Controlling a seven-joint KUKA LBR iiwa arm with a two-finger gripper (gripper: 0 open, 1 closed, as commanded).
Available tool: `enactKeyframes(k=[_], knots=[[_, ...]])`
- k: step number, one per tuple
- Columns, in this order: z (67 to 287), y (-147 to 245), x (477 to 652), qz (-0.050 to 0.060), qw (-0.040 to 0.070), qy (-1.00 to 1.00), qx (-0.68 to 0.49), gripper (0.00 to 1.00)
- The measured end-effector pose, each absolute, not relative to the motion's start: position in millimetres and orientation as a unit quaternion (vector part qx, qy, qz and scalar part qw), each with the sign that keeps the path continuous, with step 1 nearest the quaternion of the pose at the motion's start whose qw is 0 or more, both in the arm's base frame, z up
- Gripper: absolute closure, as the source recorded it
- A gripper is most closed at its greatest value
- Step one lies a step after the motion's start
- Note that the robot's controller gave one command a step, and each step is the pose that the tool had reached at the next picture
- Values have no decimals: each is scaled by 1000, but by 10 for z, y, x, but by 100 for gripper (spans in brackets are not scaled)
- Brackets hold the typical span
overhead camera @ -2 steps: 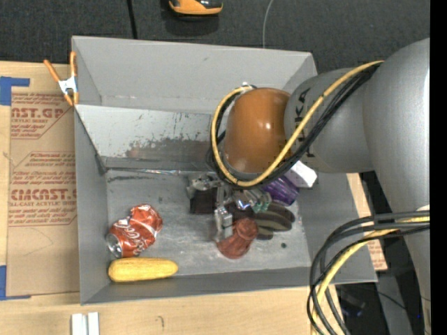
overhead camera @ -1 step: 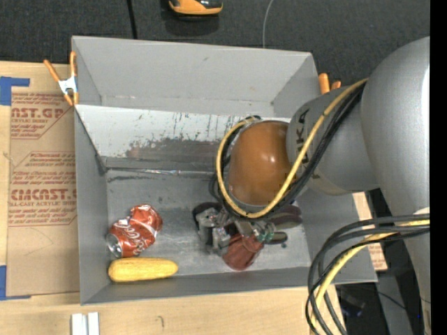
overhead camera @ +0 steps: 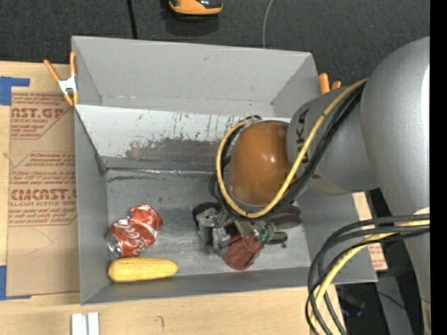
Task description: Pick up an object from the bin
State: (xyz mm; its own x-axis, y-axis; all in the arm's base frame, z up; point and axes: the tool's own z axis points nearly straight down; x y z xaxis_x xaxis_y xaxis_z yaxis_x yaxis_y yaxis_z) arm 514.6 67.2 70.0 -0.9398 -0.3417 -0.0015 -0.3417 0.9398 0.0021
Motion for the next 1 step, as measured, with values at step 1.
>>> enactKeyframes(k=[1], knots=[[1176, 708, 5125, 1, -3, 985, -170, 100]])
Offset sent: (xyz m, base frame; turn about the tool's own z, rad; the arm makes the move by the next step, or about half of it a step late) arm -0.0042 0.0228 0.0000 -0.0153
